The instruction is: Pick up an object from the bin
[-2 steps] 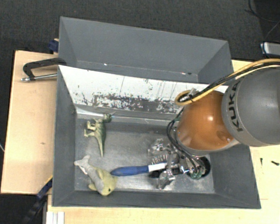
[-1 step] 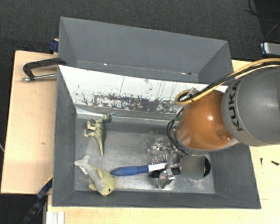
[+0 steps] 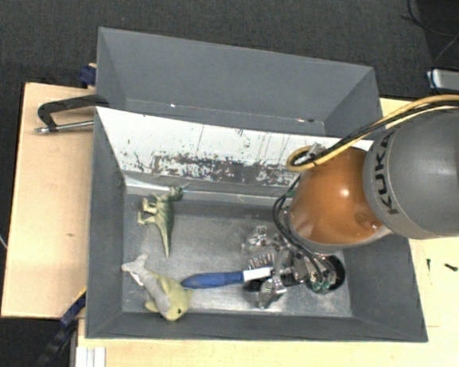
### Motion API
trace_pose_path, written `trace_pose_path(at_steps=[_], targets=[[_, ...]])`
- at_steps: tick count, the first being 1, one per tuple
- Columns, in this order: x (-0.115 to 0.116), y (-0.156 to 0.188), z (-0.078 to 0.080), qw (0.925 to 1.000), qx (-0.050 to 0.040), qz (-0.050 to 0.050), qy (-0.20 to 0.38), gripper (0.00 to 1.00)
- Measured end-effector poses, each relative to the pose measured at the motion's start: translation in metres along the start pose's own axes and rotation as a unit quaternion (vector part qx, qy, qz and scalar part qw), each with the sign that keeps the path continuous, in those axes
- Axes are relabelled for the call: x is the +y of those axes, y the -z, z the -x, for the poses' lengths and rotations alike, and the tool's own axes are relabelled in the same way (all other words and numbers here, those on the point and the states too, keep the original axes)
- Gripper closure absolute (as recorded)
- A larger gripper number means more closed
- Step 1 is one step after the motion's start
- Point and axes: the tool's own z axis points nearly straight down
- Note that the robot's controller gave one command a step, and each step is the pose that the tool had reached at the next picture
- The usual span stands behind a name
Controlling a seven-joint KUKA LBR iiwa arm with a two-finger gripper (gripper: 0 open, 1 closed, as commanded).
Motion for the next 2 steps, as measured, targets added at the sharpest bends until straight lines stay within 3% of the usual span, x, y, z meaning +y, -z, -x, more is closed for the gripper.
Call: trace_pose_path(at_steps=[1,2], targets=[[0.0009,0.0001,0.0006,1.0,-0.0005,0.001,0.0,1.0],[0.0013,0.0043,0.0015,1.0,-0.0001,0.0,0.0,1.0]])
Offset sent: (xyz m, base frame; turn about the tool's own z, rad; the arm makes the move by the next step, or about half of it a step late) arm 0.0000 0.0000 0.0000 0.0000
